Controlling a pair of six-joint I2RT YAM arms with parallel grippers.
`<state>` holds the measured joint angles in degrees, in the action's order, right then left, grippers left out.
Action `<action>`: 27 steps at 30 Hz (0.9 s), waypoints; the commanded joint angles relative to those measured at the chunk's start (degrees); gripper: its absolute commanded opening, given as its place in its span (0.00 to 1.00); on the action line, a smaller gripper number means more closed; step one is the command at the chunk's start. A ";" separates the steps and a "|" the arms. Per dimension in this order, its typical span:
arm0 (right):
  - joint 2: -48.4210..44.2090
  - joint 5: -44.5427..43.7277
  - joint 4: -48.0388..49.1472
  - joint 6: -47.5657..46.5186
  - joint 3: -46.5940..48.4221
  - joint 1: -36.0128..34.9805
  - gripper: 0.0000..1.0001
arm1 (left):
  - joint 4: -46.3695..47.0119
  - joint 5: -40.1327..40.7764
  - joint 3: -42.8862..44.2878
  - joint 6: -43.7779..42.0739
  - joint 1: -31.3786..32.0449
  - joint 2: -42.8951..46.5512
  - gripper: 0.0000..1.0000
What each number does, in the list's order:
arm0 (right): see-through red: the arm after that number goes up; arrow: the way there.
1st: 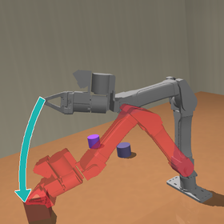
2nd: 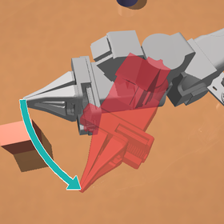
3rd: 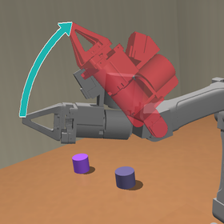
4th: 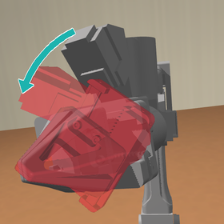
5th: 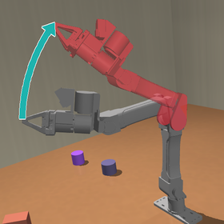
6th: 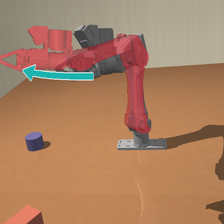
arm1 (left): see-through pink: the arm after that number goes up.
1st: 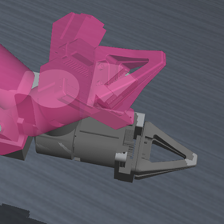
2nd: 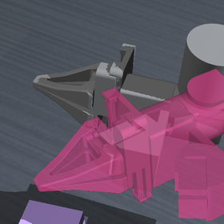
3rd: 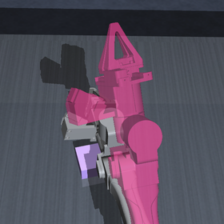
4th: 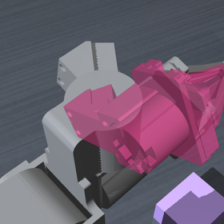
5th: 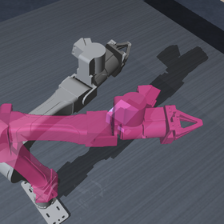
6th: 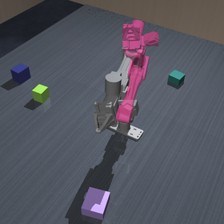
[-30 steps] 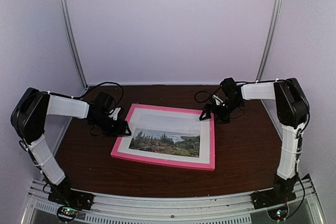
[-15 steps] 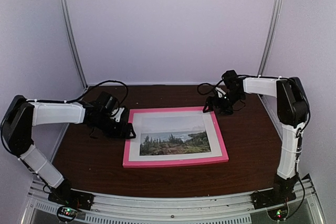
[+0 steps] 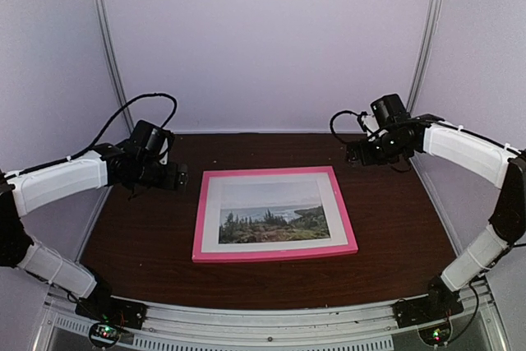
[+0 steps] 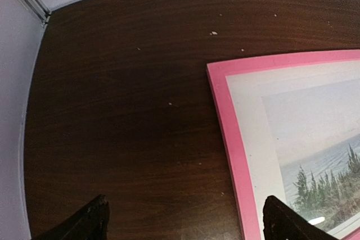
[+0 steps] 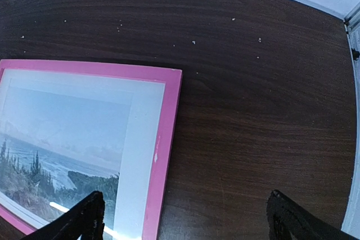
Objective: Put the photo into the frame
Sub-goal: Adjust the photo frame at the center of the board.
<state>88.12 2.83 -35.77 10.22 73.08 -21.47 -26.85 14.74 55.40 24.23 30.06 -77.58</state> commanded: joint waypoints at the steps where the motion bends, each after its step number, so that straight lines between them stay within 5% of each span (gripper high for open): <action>1: -7.10 -10.93 0.86 -1.69 -4.61 -1.40 1.00 | -4.27 9.18 4.85 -3.78 -0.26 1.31 0.96; 12: -25.48 -17.78 6.98 -1.64 -18.29 -1.32 1.00 | -10.08 10.98 3.63 -2.59 -0.27 6.72 0.98; 27: -35.23 -15.05 5.02 -1.27 -21.95 -1.26 1.00 | -3.16 11.48 -10.39 -2.41 -0.36 31.01 0.98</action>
<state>56.10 -12.73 -30.46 9.34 52.49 -22.96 -35.33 26.83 48.47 22.09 30.00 -50.94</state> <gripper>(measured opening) 0.995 0.976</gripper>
